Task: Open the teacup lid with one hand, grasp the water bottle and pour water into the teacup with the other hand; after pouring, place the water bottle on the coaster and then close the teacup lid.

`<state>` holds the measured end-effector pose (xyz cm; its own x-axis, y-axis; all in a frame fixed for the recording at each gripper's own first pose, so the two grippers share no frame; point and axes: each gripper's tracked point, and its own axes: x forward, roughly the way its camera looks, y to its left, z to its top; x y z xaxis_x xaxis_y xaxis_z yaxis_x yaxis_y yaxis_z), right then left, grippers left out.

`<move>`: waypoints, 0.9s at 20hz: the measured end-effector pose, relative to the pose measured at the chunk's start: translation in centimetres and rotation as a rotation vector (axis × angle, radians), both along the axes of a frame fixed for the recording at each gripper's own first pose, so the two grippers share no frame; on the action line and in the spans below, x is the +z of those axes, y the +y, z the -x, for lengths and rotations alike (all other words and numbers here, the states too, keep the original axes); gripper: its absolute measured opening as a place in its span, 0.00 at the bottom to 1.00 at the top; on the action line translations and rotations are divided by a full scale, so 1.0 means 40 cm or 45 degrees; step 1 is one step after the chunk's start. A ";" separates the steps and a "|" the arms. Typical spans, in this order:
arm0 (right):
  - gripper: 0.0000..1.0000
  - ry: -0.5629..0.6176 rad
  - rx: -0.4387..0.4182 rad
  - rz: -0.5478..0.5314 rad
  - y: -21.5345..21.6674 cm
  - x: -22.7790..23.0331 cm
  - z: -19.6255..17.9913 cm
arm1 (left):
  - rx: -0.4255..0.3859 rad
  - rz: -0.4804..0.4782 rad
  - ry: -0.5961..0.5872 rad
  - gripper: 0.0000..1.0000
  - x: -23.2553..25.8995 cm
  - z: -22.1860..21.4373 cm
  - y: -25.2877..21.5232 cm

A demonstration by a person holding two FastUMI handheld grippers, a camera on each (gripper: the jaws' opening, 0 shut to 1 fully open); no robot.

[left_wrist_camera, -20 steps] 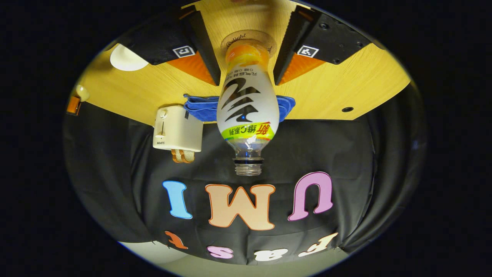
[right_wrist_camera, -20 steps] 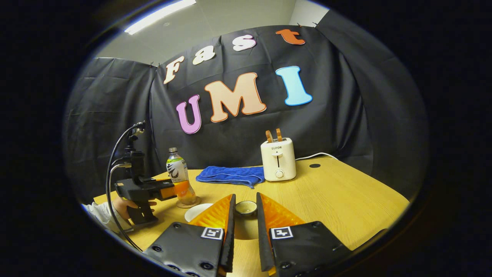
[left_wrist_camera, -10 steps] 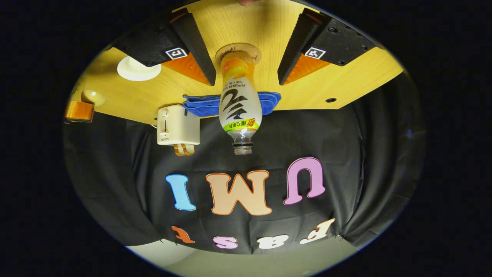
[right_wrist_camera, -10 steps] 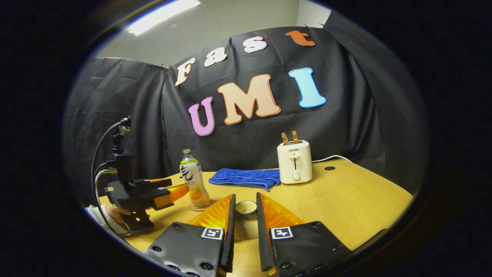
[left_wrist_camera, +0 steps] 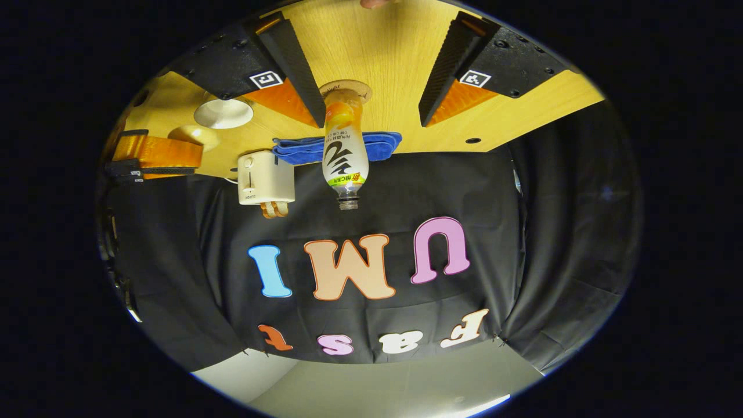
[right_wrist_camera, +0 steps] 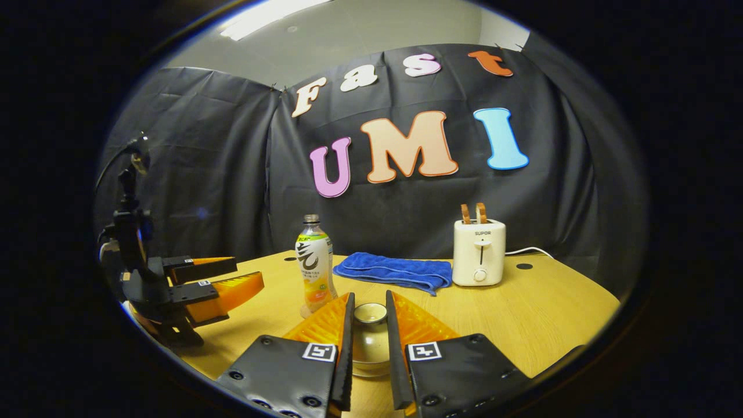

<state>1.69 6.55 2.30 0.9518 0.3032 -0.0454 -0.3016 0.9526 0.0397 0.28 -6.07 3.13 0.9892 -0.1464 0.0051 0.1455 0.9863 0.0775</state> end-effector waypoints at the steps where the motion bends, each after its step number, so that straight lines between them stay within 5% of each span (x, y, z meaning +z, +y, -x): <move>1: 0.31 0.008 0.010 0.003 0.013 -0.006 -0.007 | 0.006 -0.006 -0.010 0.94 0.007 0.008 0.009; 18: 0.30 0.189 -0.082 0.097 0.014 -0.138 -0.076 | 0.049 0.062 -0.058 0.94 0.024 0.082 0.044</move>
<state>4.74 7.13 -3.22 0.9504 0.2318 -0.2072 -0.2357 0.9718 0.0061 -3.01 -4.30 4.07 0.9927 -0.1063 0.0564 0.1045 0.9939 0.0351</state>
